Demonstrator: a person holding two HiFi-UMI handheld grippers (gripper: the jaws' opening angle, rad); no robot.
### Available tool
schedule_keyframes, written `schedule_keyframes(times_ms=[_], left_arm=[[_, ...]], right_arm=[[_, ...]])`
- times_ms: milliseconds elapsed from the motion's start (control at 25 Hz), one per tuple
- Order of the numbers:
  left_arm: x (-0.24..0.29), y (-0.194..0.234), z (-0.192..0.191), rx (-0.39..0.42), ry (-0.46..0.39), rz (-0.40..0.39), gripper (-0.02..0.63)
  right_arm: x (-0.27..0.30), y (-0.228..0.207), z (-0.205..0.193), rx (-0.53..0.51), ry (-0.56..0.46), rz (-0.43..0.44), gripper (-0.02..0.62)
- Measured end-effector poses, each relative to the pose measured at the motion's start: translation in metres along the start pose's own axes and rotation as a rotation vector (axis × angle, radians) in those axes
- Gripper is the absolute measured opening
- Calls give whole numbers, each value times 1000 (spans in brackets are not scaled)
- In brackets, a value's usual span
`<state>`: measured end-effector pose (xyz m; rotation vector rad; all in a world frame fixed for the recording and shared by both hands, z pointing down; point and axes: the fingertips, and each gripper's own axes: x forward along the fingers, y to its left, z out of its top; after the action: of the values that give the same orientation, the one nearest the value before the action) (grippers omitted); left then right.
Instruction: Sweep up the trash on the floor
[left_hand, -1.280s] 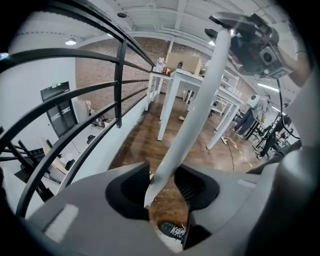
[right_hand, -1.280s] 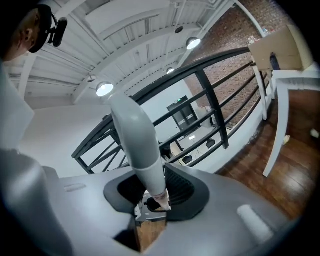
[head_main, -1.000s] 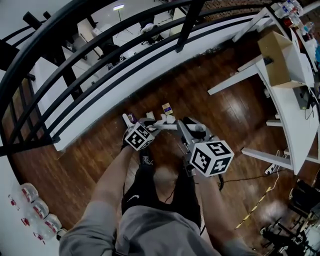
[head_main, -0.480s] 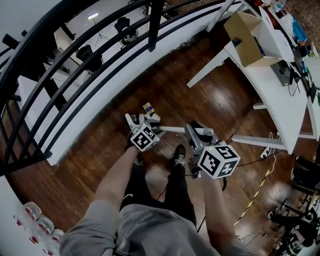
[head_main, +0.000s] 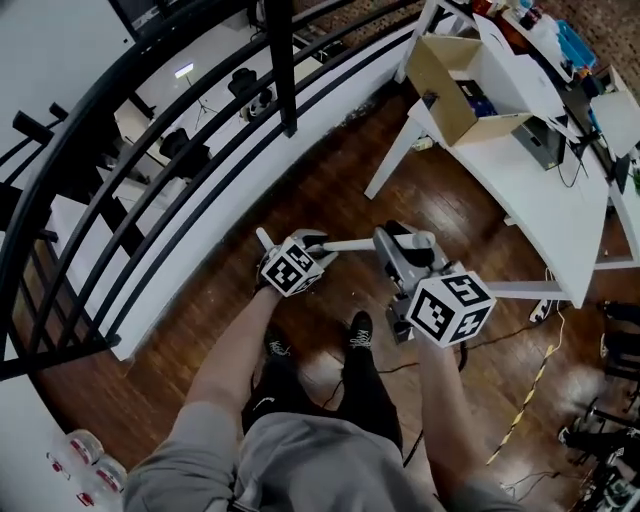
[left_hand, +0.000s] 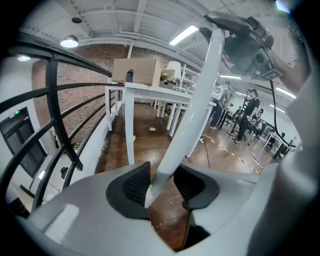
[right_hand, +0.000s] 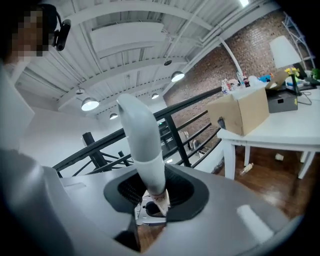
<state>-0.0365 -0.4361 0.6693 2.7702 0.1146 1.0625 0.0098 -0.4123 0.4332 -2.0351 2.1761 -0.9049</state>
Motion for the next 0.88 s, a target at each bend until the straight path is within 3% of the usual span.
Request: schedule_keyframes(times_ms=[160, 280, 600, 880], left_arm=[[22, 17, 52, 13, -65, 8, 149], [53, 25, 69, 0, -96, 3, 149], [121, 31, 47, -61, -121, -54, 150], [98, 22, 8, -93, -89, -45, 152]], right_arm=[[0, -19, 39, -77, -35, -15, 89], [7, -42, 45, -124, -27, -27, 89], [39, -71, 7, -223, 31, -46, 91], [40, -45, -20, -211, 70, 0, 91]])
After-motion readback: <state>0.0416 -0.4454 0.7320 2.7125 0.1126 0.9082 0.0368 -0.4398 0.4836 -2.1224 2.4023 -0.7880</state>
